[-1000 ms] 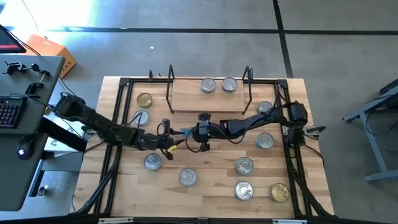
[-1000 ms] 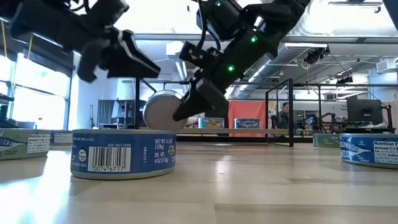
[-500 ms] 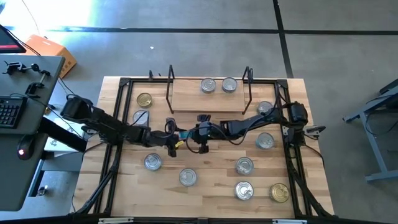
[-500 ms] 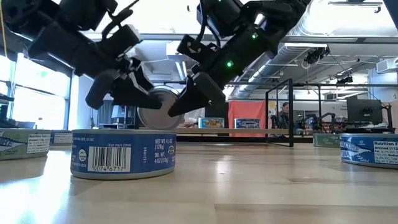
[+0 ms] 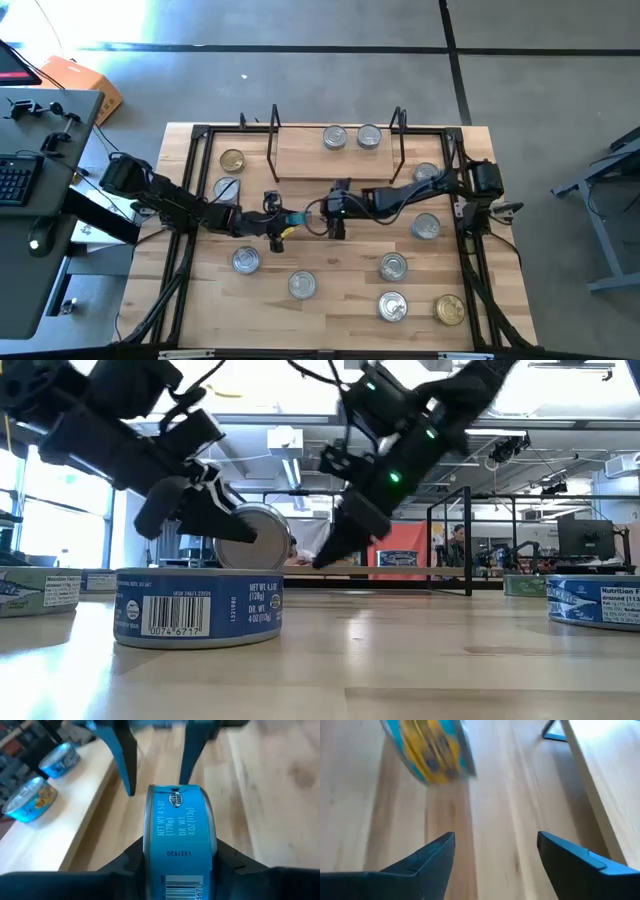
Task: Stack canned seafood by type on shelf
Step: Put the light blue tuna can aligned with the other light blue tuna can on the shelf
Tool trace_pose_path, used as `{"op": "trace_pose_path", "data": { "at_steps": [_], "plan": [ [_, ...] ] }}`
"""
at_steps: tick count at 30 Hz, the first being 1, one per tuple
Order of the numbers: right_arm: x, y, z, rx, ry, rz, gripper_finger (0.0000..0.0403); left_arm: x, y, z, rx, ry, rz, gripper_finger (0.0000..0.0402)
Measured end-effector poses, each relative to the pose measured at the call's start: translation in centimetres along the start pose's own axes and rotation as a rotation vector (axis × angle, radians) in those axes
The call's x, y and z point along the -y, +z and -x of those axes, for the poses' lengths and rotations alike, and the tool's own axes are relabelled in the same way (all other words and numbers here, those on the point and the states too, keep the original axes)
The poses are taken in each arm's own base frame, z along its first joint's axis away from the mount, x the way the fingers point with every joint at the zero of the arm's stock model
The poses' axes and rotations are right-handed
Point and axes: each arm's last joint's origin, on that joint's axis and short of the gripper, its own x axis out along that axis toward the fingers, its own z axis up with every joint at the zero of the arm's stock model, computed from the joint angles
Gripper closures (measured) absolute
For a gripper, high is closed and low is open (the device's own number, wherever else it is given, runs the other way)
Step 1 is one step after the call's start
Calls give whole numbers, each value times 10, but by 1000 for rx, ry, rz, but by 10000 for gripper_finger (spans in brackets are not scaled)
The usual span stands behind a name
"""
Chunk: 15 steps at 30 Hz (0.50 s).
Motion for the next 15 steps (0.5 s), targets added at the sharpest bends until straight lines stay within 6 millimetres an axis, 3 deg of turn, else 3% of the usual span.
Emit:
{"op": "trace_pose_path", "data": {
  "at_steps": [3, 7, 12, 15],
  "plan": [
    [-5, -21, 5, 111, 1, -25, 130, -1, -3, 8, 145, -3, 47, 283],
    [-16, -33, 19, 364, 32, -50, 145, -7, -2, 22, 401, -48, 96, 283],
    [-29, -24, 40, 681, 48, -8, 151, -16, 9, 34, 670, -165, 78, 283],
    [-35, -10, 47, 776, 30, 54, 151, -18, 18, 33, 735, -208, 68, 283]
  ]
}}
